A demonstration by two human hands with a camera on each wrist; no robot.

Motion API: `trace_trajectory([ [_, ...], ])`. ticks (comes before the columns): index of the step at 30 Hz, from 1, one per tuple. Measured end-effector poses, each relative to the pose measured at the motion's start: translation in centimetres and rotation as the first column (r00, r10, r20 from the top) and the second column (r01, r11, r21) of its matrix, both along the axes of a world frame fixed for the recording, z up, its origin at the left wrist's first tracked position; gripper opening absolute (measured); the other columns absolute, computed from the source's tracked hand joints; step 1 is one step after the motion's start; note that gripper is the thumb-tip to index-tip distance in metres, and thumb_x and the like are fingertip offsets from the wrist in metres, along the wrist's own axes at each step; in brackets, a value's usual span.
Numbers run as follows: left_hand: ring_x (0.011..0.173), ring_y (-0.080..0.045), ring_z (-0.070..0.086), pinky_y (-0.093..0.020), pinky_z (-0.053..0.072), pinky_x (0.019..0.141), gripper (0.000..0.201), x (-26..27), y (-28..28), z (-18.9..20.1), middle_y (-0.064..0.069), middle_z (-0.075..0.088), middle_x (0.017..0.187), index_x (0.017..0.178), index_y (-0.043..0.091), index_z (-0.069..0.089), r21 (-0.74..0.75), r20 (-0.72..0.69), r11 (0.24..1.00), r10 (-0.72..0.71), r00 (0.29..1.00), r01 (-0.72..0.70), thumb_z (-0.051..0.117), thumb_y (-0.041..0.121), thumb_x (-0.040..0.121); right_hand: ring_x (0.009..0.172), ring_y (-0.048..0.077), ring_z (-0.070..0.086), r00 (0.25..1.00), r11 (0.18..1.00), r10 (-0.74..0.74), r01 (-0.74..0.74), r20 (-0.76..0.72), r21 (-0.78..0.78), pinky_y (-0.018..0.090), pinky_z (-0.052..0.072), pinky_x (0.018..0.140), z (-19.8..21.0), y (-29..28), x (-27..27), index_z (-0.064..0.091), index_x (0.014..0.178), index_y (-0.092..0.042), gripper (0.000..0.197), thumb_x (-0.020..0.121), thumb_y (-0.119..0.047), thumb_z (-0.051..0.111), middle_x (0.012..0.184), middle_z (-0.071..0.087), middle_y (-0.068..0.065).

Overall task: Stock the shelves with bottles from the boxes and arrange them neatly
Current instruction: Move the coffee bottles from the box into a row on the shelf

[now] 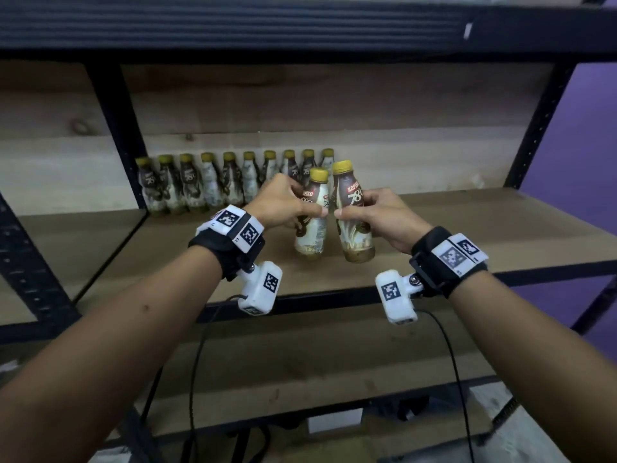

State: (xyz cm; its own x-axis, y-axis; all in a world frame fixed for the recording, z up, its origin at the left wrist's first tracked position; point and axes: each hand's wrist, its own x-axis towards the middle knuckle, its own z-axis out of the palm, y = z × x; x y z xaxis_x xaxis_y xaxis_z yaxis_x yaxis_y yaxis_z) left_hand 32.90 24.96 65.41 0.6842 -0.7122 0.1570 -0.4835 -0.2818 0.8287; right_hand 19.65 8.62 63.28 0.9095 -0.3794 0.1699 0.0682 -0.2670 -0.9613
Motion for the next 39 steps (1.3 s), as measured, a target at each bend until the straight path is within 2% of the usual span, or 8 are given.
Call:
trace_trajectory([
  [6,0.078,-0.011,0.069,-0.028,0.058,0.063,0.035,3.4,-7.4,0.7,0.008,0.071,0.083,0.086,0.020,0.067,0.086,0.202,0.991,0.087,0.975,-0.106,0.087,0.035,0.061,0.064,0.009,0.071,1.000,0.996,-0.024,0.023,-0.005,-0.089,0.017,0.050,0.050,1.3,-7.8,4.0,0.073,0.086,-0.015,0.017,0.073,-0.017,0.084,0.073,0.076,-0.002],
  [9,0.081,-0.017,0.070,-0.038,0.062,0.061,0.056,5.4,-11.9,0.7,0.002,0.069,0.094,0.112,0.018,0.062,0.070,0.167,0.992,0.089,0.982,-0.101,0.086,0.030,0.063,0.065,0.009,0.071,1.000,0.994,-0.018,0.016,-0.018,-0.112,0.017,0.050,0.051,1.5,-12.1,6.0,0.074,0.088,-0.014,0.019,0.073,-0.018,0.084,0.073,0.076,-0.002],
  [12,0.086,-0.019,0.068,-0.033,0.061,0.064,0.070,7.3,-16.2,0.4,0.001,0.067,0.105,0.125,0.018,0.058,0.071,0.186,0.983,0.151,0.971,-0.167,0.087,0.031,0.063,0.066,0.009,0.072,0.999,0.992,-0.025,0.021,-0.034,-0.127,0.017,0.050,0.051,1.4,-16.0,8.0,0.074,0.089,-0.013,0.020,0.073,-0.016,0.084,0.074,0.076,-0.002],
  [14,0.090,-0.014,0.064,-0.023,0.055,0.065,0.059,8.5,-18.8,0.3,0.002,0.067,0.111,0.113,0.022,0.064,0.085,0.241,0.977,0.169,0.956,-0.194,0.089,0.033,0.060,0.064,0.009,0.071,0.998,0.989,-0.023,0.014,-0.057,-0.149,0.017,0.049,0.051,1.2,-18.4,9.0,0.074,0.091,-0.010,0.022,0.072,-0.015,0.084,0.076,0.075,0.002],
  [18,0.088,-0.020,0.067,-0.039,0.058,0.080,0.045,10.7,-23.0,0.7,-0.002,0.072,0.090,0.088,0.014,0.073,0.229,0.303,0.941,0.177,0.937,-0.251,0.088,0.039,0.054,0.061,0.011,0.068,0.994,0.991,0.024,-0.037,-0.107,-0.127,0.017,0.049,0.049,0.7,-22.5,11.0,0.073,0.095,-0.004,0.023,0.074,-0.010,0.082,0.077,0.073,0.007],
  [23,0.074,-0.017,0.065,-0.028,0.053,0.062,0.037,13.2,-27.0,0.4,0.003,0.068,0.071,0.075,0.015,0.071,0.347,0.396,0.863,0.222,0.891,-0.369,0.086,0.045,0.058,0.072,0.019,0.068,0.991,0.986,0.046,-0.066,-0.129,-0.151,0.024,0.052,0.061,-0.2,-26.4,13.7,0.072,0.091,-0.008,0.018,0.074,-0.004,0.079,0.080,0.071,0.007],
  [28,0.066,-0.015,0.063,-0.026,0.051,0.058,0.024,15.3,-29.2,-0.5,0.006,0.065,0.067,0.066,0.023,0.066,0.315,0.417,0.836,0.303,0.857,-0.449,0.084,0.037,0.059,0.091,0.028,0.071,0.987,0.985,0.071,-0.093,-0.143,-0.148,0.039,0.058,0.084,-1.3,-29.0,16.7,0.073,0.102,-0.002,0.030,0.073,-0.004,0.080,0.098,0.074,0.015],
  [39,0.062,-0.015,0.066,-0.028,0.057,0.059,0.023,17.5,-30.3,-2.1,0.006,0.067,0.063,0.065,0.023,0.064,0.286,0.366,0.798,0.421,0.830,-0.531,0.083,0.035,0.060,0.089,0.020,0.071,0.985,0.972,0.002,-0.042,-0.170,-0.233,0.039,0.058,0.085,-2.9,-30.7,21.7,0.072,0.099,-0.016,0.039,0.063,-0.016,0.088,0.094,0.074,0.003],
])
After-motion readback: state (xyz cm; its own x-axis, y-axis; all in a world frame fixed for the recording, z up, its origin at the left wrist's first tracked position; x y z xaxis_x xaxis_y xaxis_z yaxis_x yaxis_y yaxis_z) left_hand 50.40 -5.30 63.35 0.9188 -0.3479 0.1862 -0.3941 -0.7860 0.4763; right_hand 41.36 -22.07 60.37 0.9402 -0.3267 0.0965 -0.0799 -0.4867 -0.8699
